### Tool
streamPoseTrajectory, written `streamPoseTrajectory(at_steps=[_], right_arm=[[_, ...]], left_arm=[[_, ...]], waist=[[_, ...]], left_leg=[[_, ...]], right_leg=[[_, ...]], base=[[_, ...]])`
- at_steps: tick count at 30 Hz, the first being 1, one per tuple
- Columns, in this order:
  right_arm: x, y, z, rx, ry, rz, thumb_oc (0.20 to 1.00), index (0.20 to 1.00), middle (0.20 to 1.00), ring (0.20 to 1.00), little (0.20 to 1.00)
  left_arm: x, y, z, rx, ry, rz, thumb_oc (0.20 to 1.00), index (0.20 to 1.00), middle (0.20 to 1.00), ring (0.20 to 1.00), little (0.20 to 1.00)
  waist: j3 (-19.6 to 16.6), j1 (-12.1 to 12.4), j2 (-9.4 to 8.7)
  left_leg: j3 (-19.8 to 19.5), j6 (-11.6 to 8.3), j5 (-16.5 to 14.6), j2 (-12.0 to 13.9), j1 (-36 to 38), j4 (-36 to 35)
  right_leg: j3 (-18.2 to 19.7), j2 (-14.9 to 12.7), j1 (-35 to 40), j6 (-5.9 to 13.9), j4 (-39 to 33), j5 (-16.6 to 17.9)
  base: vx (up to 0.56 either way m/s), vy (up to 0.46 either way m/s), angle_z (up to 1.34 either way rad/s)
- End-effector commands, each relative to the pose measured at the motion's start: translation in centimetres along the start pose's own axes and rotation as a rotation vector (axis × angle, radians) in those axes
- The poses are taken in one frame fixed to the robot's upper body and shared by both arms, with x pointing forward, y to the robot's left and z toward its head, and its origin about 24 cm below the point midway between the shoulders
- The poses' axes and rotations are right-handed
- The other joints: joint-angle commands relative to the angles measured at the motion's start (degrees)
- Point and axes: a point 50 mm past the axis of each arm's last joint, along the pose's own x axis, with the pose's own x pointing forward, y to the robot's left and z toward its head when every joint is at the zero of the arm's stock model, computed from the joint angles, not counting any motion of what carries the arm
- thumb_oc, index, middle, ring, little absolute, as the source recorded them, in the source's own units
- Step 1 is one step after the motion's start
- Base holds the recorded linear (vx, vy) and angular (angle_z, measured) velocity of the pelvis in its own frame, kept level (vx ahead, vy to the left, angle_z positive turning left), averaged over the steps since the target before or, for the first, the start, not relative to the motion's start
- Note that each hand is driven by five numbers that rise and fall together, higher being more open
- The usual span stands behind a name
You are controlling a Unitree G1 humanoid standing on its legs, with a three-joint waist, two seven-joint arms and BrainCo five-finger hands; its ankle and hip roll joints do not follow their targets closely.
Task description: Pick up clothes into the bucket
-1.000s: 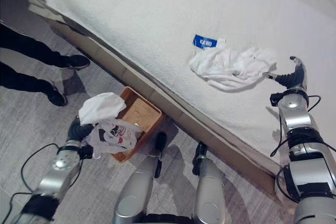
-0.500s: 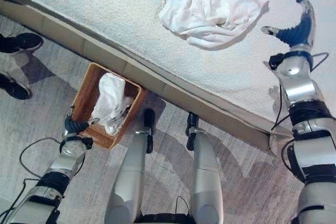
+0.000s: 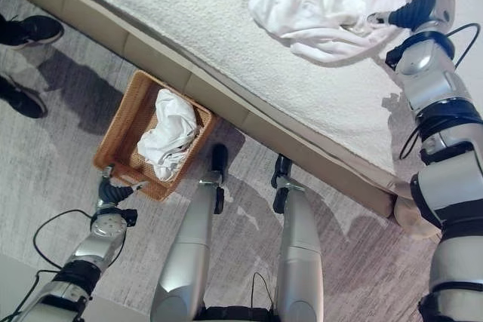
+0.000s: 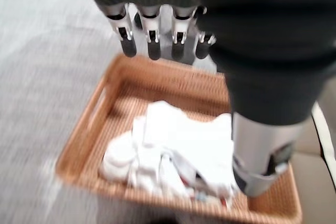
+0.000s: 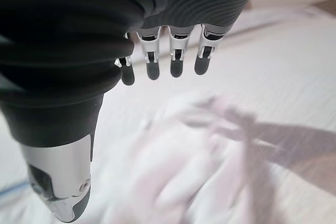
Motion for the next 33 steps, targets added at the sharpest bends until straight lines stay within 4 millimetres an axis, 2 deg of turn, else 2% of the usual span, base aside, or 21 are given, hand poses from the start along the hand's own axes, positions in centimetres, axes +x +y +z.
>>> streamPoseTrajectory(at_steps=[1, 4, 5, 7, 10, 11, 12, 13, 19, 20, 24, 26, 27, 28, 33], right_arm=[[0.8, -2.6, -0.6, -0.080, 0.014, -0.025, 1.000, 1.000, 1.000, 1.000, 1.000], [0.7, -2.1, -2.2, -0.220, 0.088, 0.122, 1.000, 1.000, 1.000, 1.000, 1.000], [0.7, -2.1, -2.2, -0.220, 0.088, 0.122, 1.000, 1.000, 1.000, 1.000, 1.000], [0.2, -1.2, -3.5, -0.244, 0.142, 0.194, 1.000, 1.000, 1.000, 1.000, 1.000], [-0.5, 0.5, -4.1, -0.304, 0.142, 0.299, 1.000, 1.000, 1.000, 1.000, 1.000], [-0.6, 0.6, -4.3, -0.304, 0.153, 0.310, 0.846, 0.846, 0.846, 0.846, 0.846], [-0.6, 0.6, -4.3, -0.304, 0.153, 0.310, 0.733, 0.733, 0.733, 0.733, 0.733], [-0.9, 0.9, -4.8, -0.296, 0.165, 0.333, 0.200, 0.200, 0.200, 0.200, 0.200], [-0.9, 1.5, -3.7, -0.228, 0.096, 0.321, 0.200, 0.200, 0.200, 0.200, 0.200], [-0.8, 1.4, -2.7, -0.190, 0.049, 0.298, 0.200, 0.200, 0.200, 0.200, 0.200], [-0.7, 1.1, -1.5, -0.136, -0.018, 0.251, 0.200, 0.200, 0.200, 0.200, 0.200], [-0.7, 0.4, 0.7, -0.053, -0.126, 0.186, 0.200, 0.200, 0.200, 0.200, 0.200], [-0.9, 0.0, 1.6, -0.035, -0.174, 0.165, 0.200, 0.200, 0.200, 0.200, 0.200], [-1.2, -0.4, 2.1, -0.009, -0.216, 0.138, 0.200, 0.200, 0.200, 0.200, 0.200], [-2.8, -1.9, 3.0, 0.038, -0.352, 0.055, 0.200, 0.200, 0.200, 0.200, 0.200]], left_arm=[[-1.0, -0.5, 0.2, -0.107, -0.034, -0.060, 1.000, 1.000, 1.000, 1.000, 1.000], [-2.1, -2.3, 0.2, -0.187, -0.029, -0.195, 1.000, 1.000, 1.000, 1.000, 1.000], [-2.1, -2.3, 0.2, -0.188, -0.029, -0.196, 1.000, 1.000, 1.000, 1.000, 1.000], [-2.5, -3.4, 0.3, -0.185, -0.028, -0.247, 1.000, 1.000, 1.000, 1.000, 1.000], [-2.6, -4.3, 0.6, -0.199, -0.027, -0.300, 1.000, 1.000, 1.000, 1.000, 1.000], [-2.7, -4.5, 0.6, -0.200, -0.027, -0.309, 1.000, 1.000, 1.000, 1.000, 1.000], [-2.7, -4.5, 0.6, -0.200, -0.027, -0.309, 1.000, 1.000, 1.000, 1.000, 1.000], [-2.7, -4.9, 1.0, -0.204, -0.037, -0.328, 1.000, 1.000, 1.000, 1.000, 1.000], [-2.0, -4.5, 2.6, -0.227, -0.090, -0.311, 1.000, 1.000, 1.000, 1.000, 1.000], [-1.9, -4.2, 2.9, -0.237, -0.106, -0.297, 1.000, 1.000, 1.000, 1.000, 1.000], [-1.6, -3.5, 3.5, -0.266, -0.133, -0.265, 1.000, 1.000, 1.000, 1.000, 1.000], [-1.4, -2.7, 4.5, -0.278, -0.182, -0.232, 1.000, 1.000, 1.000, 1.000, 1.000], [-1.2, -2.2, 5.3, -0.285, -0.218, -0.218, 1.000, 1.000, 1.000, 1.000, 1.000], [-1.3, -1.9, 5.6, -0.286, -0.236, -0.209, 1.000, 1.000, 1.000, 1.000, 1.000], [-1.2, 0.1, 8.2, -0.245, -0.378, -0.173, 1.000, 1.000, 1.000, 1.000, 1.000]], waist=[[-1.27, 0.57, 2.28], [-1.27, 1.78, 3.22], [-1.27, 1.74, 3.27], [-1.27, 2.33, 3.61], [-1.27, 2.70, 3.81], [-1.27, 2.73, 3.93], [-1.27, 2.73, 3.93], [-1.27, 2.94, 4.23], [-1.27, 2.45, 3.88], [-1.27, 2.17, 3.45], [-1.27, 1.71, 2.62], [-1.27, 0.90, 1.58], [-1.27, 0.61, 1.19], [-1.27, 0.27, 0.70], [-1.27, -1.62, -0.91]], left_leg=[[-1.78, 0.23, -4.81, -1.26, -0.05, 3.51], [-3.19, -0.11, -3.76, -2.17, -0.39, 2.22], [-3.23, -0.12, -3.74, -2.18, -0.38, 2.20], [-3.72, -0.26, -3.14, -2.45, 0.03, 1.10], [-4.35, -0.44, -2.35, -2.75, 0.69, -0.04], [-4.48, -0.47, -2.21, -2.81, 0.86, -0.31], [-4.49, -0.47, -2.21, -2.81, 0.86, -0.31], [-4.72, -0.57, -1.77, -2.97, 1.25, -0.88], [-4.82, -0.86, -0.88, -3.02, 2.77, -2.54], [-4.78, -1.03, -0.66, -2.81, 3.42, -3.03], [-4.54, -1.28, -0.52, -2.33, 5.63, -4.06], [-3.89, -1.42, -0.55, -1.71, 8.09, -4.96], [-3.54, -1.29, 1.39, -1.65, 7.88, -5.87], [-3.10, -1.30, 1.36, -1.34, 9.58, -6.54], [-0.95, -1.15, 0.72, 0.34, 19.19, -9.34]], right_leg=[[0.79, -2.67, 3.31, 4.79, 1.38, -3.89], [-0.43, -3.68, 3.22, 4.71, 1.82, -4.11], [-0.48, -3.69, 3.25, 4.71, 1.80, -4.10], [-0.79, -3.85, 3.42, 4.66, 1.72, -4.09], [-1.22, -4.21, 4.08, 4.62, 1.38, -4.01], [-1.26, -4.35, 4.23, 4.60, 1.29, -3.95], [-1.27, -4.35, 4.24, 4.60, 1.29, -3.95], [-1.42, -4.62, 4.33, 4.54, 1.37, -3.82], [-1.46, -4.58, 5.91, 4.69, -0.52, -2.90], [-1.40, -4.39, 6.66, 4.67, -1.36, -2.64], [-1.24, -3.88, 8.72, 4.75, -2.92, -2.16], [-1.07, -3.19, 11.04, 4.86, -4.47, -1.59], [-1.33, -3.03, 10.96, 4.55, -5.93, 0.51], [-1.15, -2.74, 12.58, 4.68, -6.92, 0.77], [-0.02, -1.27, 21.12, 5.55, -10.52, 1.49]], base=[[-0.01, -0.039, 0.29], [-0.02, -0.064, 0.22], [-0.01, -0.055, 0.29], [-0.01, -0.026, 0.33], [-0.01, -0.041, 0.15], [0.00, 0.000, 0.00], [-0.02, -0.015, 0.07], [-0.03, -0.010, 0.10], [-0.04, -0.009, 0.07], [-0.03, -0.001, 0.02], [-0.02, -0.003, 0.00], [-0.05, 0.029, -0.05], [-0.09, 0.070, -0.11], [-0.08, 0.063, -0.13], [0.01, 0.028, -0.25]])
